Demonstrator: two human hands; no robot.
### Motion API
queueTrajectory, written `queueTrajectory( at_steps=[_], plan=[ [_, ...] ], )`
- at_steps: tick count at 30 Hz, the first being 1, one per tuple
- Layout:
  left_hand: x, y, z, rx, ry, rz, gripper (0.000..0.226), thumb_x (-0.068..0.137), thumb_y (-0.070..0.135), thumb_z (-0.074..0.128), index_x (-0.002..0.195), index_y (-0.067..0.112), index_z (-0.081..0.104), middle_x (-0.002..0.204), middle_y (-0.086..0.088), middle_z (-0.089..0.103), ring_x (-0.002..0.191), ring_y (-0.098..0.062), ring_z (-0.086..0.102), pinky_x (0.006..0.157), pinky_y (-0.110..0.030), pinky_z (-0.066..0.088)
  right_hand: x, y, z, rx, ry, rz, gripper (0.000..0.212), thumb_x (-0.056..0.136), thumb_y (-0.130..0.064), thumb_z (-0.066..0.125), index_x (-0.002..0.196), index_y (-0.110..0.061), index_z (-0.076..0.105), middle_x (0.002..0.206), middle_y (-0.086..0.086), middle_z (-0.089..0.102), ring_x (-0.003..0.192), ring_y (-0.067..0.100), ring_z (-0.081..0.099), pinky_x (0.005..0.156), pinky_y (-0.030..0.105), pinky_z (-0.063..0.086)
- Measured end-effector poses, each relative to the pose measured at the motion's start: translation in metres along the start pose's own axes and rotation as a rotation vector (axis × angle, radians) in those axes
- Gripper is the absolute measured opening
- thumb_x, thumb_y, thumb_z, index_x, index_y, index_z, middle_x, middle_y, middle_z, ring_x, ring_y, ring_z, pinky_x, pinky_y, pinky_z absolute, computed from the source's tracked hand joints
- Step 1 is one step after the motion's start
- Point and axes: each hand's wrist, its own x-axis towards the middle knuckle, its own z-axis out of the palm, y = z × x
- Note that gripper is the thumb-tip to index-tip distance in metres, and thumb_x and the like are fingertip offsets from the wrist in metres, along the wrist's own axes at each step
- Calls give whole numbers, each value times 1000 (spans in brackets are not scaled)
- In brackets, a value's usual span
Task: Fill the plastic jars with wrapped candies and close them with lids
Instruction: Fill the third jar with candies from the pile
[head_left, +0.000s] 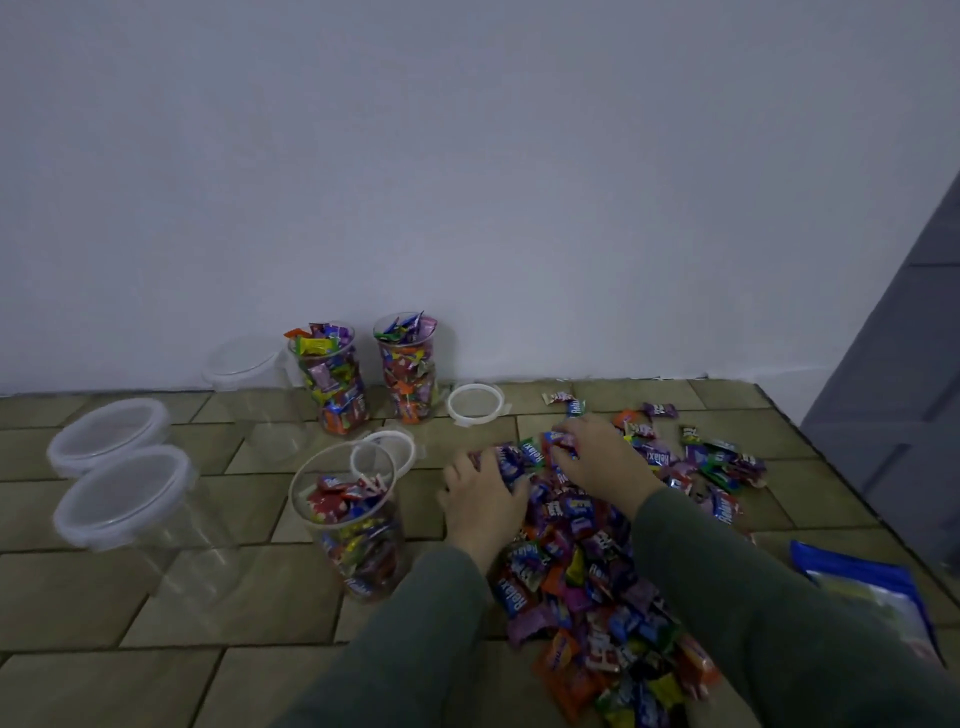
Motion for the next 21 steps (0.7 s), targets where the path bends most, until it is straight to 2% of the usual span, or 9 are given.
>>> queueTrajectory(
  at_steps=[4, 7, 9, 11, 14, 16, 18, 21],
  plan=[
    [27, 7, 10, 68, -49, -23, 63, 95, 62, 31, 147, 26, 27, 152, -12, 20, 136, -33, 23, 107, -50, 25, 34, 20, 5, -22, -50, -31, 53, 95, -36, 52, 142, -13, 42, 143, 11, 37, 133, 27, 36, 108, 37, 37],
    [44, 17, 16, 87, -97, -34, 66, 96, 64, 25, 151, 28, 21, 153, -12, 17, 138, -32, 19, 108, -49, 26, 63, 34, 9, -191, -155, -72, 74, 88, -52, 58, 150, -24, 28, 155, 10, 20, 142, 29, 21, 113, 44, 30],
    [52, 21, 20, 56, -111, -42, 61, 98, 58, 29, 150, 27, 22, 151, -13, 18, 137, -31, 18, 109, -47, 28, 80, 41, 14, -272, -278, -70, 94, 81, -64, 60, 153, -31, 11, 161, 6, 1, 147, 29, 5, 116, 50, 23],
    [61, 20, 23, 32, -75, -50, 51, 101, 49, 33, 146, 26, 29, 147, -12, 21, 132, -30, 23, 106, -42, 32, 95, 46, 23, -292, -370, -74, 99, 79, -69, 58, 153, -35, 3, 161, 2, -8, 148, 28, -4, 117, 54, 15],
    [73, 20, 23, 3, -45, -54, 41, 103, 39, 36, 139, 21, 37, 143, -13, 24, 126, -30, 29, 100, -39, 35, 109, 51, 36, -330, -400, -121, 80, 88, -69, 42, 153, -38, 7, 162, 2, -1, 148, 32, -3, 116, 56, 11],
    [79, 21, 22, 7, -47, -61, 36, 103, 33, 37, 136, 17, 38, 141, -15, 26, 123, -31, 32, 97, -37, 36, 111, 53, 42, -360, -298, -163, 66, 94, -64, 34, 151, -36, 18, 159, 5, 13, 144, 34, 11, 112, 53, 20],
    [85, 23, 22, 69, -38, -102, 30, 103, 18, 36, 132, 13, 38, 142, -18, 29, 122, -31, 36, 97, -35, 35, 111, 55, 48, -346, -167, -202, 54, 98, -54, 32, 146, -30, 31, 147, 8, 31, 132, 32, 30, 104, 46, 34],
    [87, 24, 22, 113, -9, -141, 31, 99, 6, 30, 130, 6, 36, 139, -19, 38, 123, -29, 40, 99, -32, 33, 111, 50, 55, -310, -103, -189, 43, 101, -42, 32, 138, -23, 40, 131, 7, 45, 114, 30, 46, 88, 41, 46]
  ],
)
